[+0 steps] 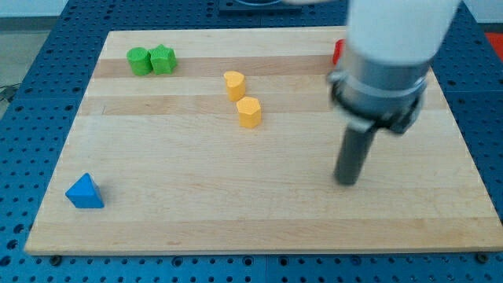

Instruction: Move the blue cube diagonally to the bottom left of the red circle

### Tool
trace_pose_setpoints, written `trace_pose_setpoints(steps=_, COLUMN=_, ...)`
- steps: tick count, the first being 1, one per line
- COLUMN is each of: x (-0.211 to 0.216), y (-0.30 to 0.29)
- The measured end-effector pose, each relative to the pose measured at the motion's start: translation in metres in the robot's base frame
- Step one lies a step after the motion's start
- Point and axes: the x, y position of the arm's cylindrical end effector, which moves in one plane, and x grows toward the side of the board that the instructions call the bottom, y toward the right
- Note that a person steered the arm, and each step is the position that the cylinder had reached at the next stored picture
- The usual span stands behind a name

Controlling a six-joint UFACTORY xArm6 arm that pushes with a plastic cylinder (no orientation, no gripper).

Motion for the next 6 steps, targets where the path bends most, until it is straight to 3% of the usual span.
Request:
trace_pose_setpoints(steps=1, x=-0.114, y=0.04)
trace_pose_setpoints(steps=2, x=-0.186, y=0.047)
trace_pose_setpoints(steps=5, x=-0.192, y=0.038)
trace_pose_setpoints(steps=6, x=-0.179, y=0.004)
